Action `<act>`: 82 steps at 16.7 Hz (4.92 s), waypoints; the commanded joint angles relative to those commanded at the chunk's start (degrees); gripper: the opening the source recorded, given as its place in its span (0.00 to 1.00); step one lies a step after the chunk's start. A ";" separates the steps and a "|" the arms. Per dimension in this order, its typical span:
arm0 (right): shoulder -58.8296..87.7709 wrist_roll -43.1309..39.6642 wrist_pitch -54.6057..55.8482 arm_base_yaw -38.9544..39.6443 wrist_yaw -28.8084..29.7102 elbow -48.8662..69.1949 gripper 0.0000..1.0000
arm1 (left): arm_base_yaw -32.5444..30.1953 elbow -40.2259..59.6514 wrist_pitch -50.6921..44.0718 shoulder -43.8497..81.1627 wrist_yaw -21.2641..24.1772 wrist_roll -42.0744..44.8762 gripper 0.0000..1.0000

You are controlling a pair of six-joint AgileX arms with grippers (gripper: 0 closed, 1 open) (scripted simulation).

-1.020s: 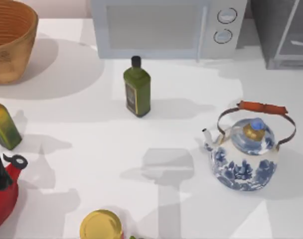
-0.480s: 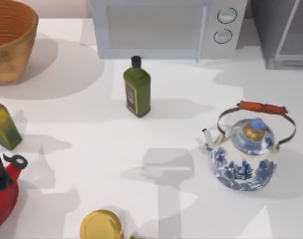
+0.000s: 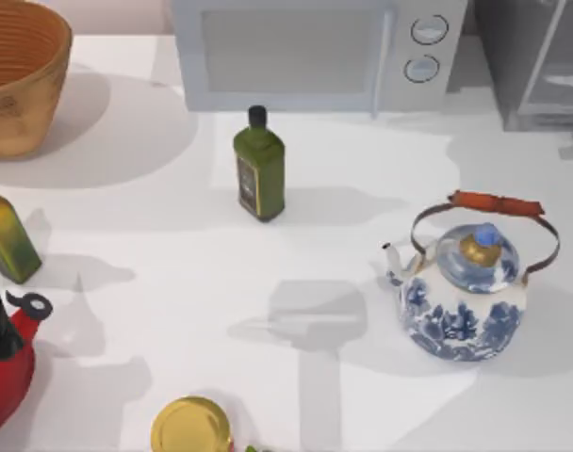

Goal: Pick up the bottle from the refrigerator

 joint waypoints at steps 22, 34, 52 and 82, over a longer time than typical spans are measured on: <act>-67.70 -0.28 -35.78 8.34 6.95 -29.36 0.00 | 0.00 0.00 0.00 0.00 0.00 0.00 1.00; -110.94 -0.30 -61.17 14.69 12.20 -48.34 0.00 | 0.00 0.00 0.00 0.00 0.00 0.00 1.00; -58.79 -2.39 -20.27 53.72 41.71 -22.47 0.00 | 0.00 0.00 0.00 0.00 0.00 0.00 1.00; 19.01 -0.53 12.83 82.48 82.04 7.44 0.00 | 0.00 0.00 0.00 0.00 0.00 0.00 1.00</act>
